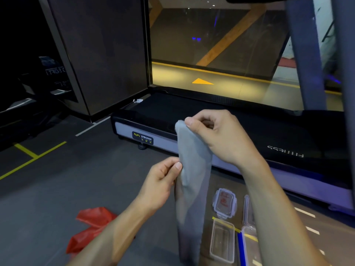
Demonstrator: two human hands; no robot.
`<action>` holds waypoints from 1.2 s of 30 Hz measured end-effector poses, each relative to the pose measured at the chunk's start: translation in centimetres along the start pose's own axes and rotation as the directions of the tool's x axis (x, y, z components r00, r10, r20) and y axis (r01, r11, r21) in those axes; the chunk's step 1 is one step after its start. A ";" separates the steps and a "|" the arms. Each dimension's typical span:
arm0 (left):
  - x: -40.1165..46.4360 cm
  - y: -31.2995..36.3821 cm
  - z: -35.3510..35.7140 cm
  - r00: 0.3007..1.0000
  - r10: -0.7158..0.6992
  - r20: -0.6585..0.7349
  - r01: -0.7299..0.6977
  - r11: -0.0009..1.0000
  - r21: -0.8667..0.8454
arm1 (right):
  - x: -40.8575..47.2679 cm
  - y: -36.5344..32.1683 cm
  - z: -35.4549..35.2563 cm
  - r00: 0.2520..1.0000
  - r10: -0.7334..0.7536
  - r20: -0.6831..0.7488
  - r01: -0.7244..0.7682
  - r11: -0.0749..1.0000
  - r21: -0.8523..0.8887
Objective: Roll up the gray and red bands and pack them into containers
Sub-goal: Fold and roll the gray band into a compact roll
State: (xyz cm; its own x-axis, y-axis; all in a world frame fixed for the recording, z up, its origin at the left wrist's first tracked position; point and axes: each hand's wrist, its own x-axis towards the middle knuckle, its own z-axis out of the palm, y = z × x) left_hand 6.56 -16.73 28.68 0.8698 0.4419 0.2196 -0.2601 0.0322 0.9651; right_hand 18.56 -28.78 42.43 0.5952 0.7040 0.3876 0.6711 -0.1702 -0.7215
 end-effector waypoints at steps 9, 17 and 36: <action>-0.4 0.0 0.0 0.999 0.031 0.041 -0.034 0.996 0.078 | 0.2 1.0 0.2 0.996 0.037 -0.085 -0.042 0.998 -0.050; -0.9 0.7 -0.4 0.944 0.217 -0.251 -0.096 0.903 0.419 | 0.1 0.0 0.6 0.998 0.012 -0.057 -0.016 0.997 -0.073; 0.2 2.0 -2.1 0.999 0.001 -0.045 0.003 0.997 0.081 | 0.4 1.3 0.6 0.992 0.097 0.075 -0.097 0.995 -0.007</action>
State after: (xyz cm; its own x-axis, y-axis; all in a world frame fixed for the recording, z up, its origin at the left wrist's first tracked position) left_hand 5.27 -14.68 30.37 0.8498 0.4818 0.2138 -0.2228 -0.0392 0.9741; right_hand 19.40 -28.31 41.33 0.6226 0.7339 0.2715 0.6134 -0.2422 -0.7517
